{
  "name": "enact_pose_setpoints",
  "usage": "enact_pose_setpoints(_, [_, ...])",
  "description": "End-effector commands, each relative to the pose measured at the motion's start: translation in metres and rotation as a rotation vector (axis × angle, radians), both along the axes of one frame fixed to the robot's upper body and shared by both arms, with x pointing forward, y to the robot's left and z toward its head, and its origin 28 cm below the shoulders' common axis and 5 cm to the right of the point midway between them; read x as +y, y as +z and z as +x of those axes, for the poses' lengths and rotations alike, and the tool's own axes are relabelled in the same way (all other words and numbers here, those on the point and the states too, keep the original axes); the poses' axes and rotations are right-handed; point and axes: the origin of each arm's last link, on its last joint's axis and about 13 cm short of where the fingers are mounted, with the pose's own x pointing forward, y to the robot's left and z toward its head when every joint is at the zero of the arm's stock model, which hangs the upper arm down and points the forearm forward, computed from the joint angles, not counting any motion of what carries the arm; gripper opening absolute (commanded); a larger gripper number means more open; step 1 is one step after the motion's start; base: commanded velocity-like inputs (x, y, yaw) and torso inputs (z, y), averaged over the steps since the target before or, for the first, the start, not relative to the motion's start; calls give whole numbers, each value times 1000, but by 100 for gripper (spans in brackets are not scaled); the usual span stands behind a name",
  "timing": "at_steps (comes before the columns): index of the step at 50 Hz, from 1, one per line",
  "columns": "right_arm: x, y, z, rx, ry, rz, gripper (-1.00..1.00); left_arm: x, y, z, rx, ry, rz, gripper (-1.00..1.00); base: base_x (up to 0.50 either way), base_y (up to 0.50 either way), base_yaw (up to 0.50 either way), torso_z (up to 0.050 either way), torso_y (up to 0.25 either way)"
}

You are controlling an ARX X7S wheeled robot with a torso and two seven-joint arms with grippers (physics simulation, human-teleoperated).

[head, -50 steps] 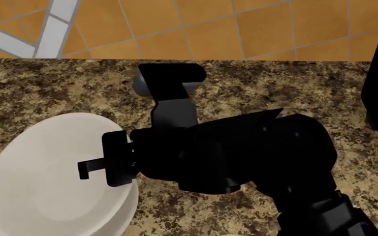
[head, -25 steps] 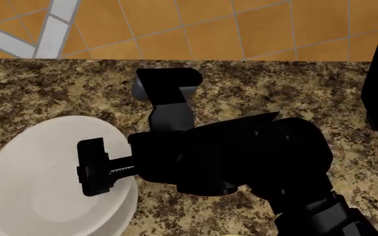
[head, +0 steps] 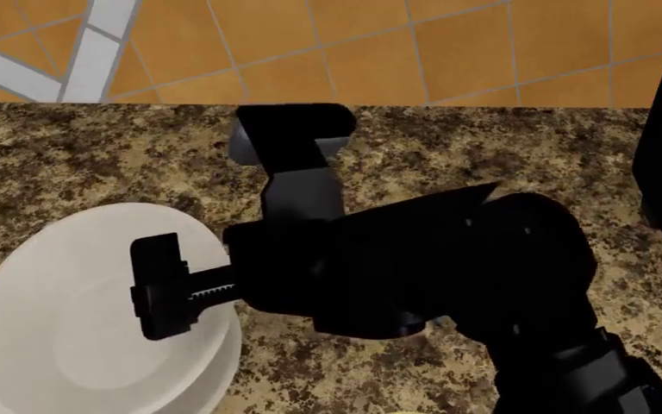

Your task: Stack the bowls from largest to smallest.

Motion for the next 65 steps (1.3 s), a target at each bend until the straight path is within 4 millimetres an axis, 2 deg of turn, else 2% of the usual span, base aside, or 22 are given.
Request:
enact_pose_setpoints(1, [-8, 20, -10, -53, 4, 39, 100, 2, 4, 4, -9, -9, -35, 100, 0, 0, 0, 0, 0])
enact_pose_setpoints(11, [-20, 34, -21, -88, -18, 66, 100, 1, 5, 3, -10, -10, -32, 100, 0, 0, 0, 0, 0])
enact_pose_setpoints(23, [-47, 54, -54, -150, -75, 99, 100, -1, 8, 1, -10, -11, -37, 100, 0, 0, 0, 0, 0])
enact_pose_setpoints(45, [-108, 50, -119, -165, -280, 70, 100, -4, 8, 0, -13, -23, -32, 100, 0, 0, 0, 0, 0])
enact_pose_setpoints(52, [-115, 49, -131, -148, -312, 38, 100, -6, 12, -3, -16, -22, -29, 100, 0, 0, 0, 0, 0])
enact_pose_setpoints(65, [-127, 50, -150, -115, -363, -38, 100, -5, 7, 1, -9, -27, -34, 100, 0, 0, 0, 0, 0])
